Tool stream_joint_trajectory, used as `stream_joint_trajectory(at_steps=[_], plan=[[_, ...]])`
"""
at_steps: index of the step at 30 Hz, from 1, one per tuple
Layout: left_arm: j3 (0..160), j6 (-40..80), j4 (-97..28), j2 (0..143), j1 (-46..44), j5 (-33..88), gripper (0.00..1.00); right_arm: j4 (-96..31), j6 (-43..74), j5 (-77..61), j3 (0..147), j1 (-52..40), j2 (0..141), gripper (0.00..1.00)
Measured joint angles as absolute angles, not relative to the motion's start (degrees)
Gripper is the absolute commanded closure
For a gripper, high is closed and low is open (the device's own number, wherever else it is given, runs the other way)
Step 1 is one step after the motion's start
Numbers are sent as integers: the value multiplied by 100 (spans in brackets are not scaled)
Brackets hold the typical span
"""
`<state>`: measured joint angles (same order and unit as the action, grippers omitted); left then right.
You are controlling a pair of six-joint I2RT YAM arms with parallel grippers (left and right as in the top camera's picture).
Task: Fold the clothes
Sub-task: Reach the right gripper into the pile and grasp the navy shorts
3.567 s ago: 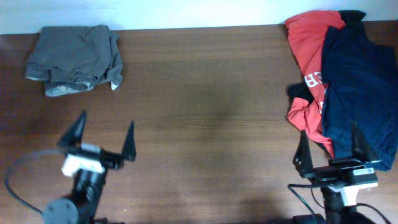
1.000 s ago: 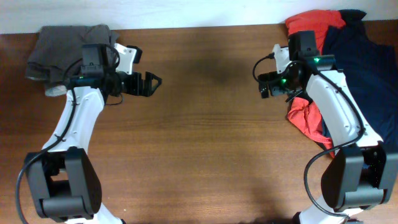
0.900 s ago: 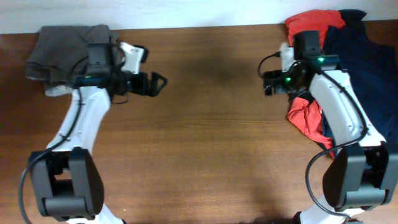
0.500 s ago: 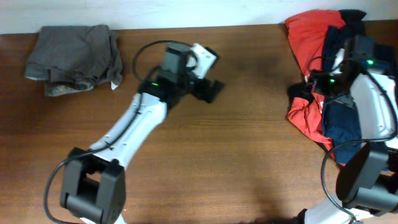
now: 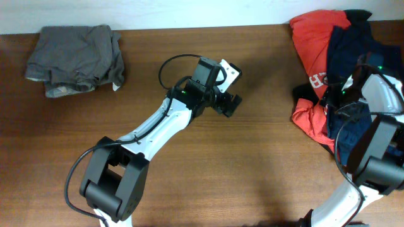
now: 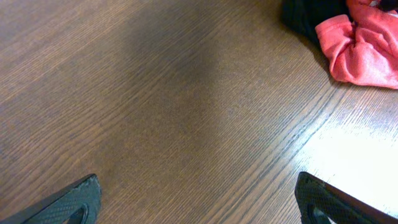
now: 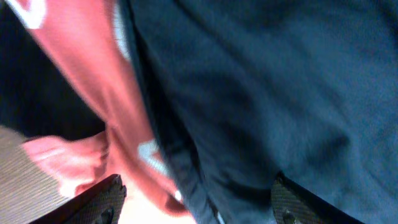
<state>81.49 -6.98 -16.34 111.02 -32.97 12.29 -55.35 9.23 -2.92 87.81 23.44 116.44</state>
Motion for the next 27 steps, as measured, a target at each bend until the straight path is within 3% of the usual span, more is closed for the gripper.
stream_joint_trajectory(at_steps=[6, 25, 27], plan=[[8149, -659, -1697, 11102, -3299, 1142, 1, -5419, 932, -246, 8781, 2344, 11804, 43], [8149, -657, -1734, 11102, -3299, 1041, 1, -5767, 926, -464, 8958, 2930, 11832, 44], [8149, -652, -1734, 11102, -3299, 1041, 1, -5767, 926, -548, 8958, 2985, 11832, 52]])
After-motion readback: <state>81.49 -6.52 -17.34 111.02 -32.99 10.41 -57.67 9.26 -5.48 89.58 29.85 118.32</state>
